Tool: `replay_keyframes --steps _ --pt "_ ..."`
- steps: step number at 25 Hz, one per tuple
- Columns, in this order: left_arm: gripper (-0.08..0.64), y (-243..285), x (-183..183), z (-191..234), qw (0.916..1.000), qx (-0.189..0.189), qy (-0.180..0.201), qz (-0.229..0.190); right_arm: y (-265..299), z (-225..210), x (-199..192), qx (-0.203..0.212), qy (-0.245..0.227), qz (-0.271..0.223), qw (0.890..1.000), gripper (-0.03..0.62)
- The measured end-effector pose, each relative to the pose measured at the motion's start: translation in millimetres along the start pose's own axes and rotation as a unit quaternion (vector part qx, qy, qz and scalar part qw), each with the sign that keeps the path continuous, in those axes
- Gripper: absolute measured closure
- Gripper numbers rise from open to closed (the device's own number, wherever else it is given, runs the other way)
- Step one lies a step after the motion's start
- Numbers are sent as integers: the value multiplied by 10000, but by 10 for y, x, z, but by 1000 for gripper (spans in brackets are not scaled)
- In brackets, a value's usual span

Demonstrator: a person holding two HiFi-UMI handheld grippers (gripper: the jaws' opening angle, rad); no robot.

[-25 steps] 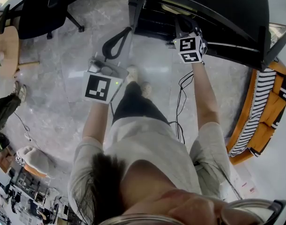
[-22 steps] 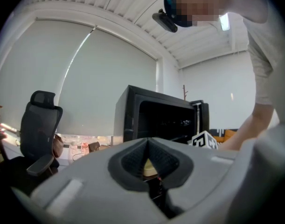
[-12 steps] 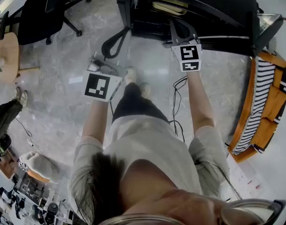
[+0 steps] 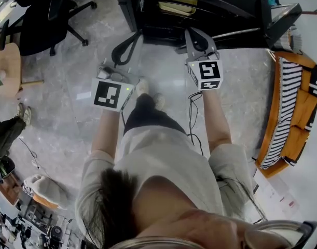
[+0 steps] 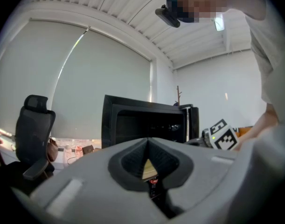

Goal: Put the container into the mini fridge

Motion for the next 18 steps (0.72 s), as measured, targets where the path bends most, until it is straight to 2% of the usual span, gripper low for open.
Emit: replay_keyframes --steps 18 --pt "558 -181 414 -602 9991 -195 316 -227 -1051 170 664 -202 147 -801 9965 595"
Point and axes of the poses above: the fingertips, and each gripper's own axes: y forward along the fingers, z to its left, x out of its top, the point moved 10 cm from there along -y, backward along the fingers, and after that the axes turned 10 degrees about -z, right-handed, at the moved point
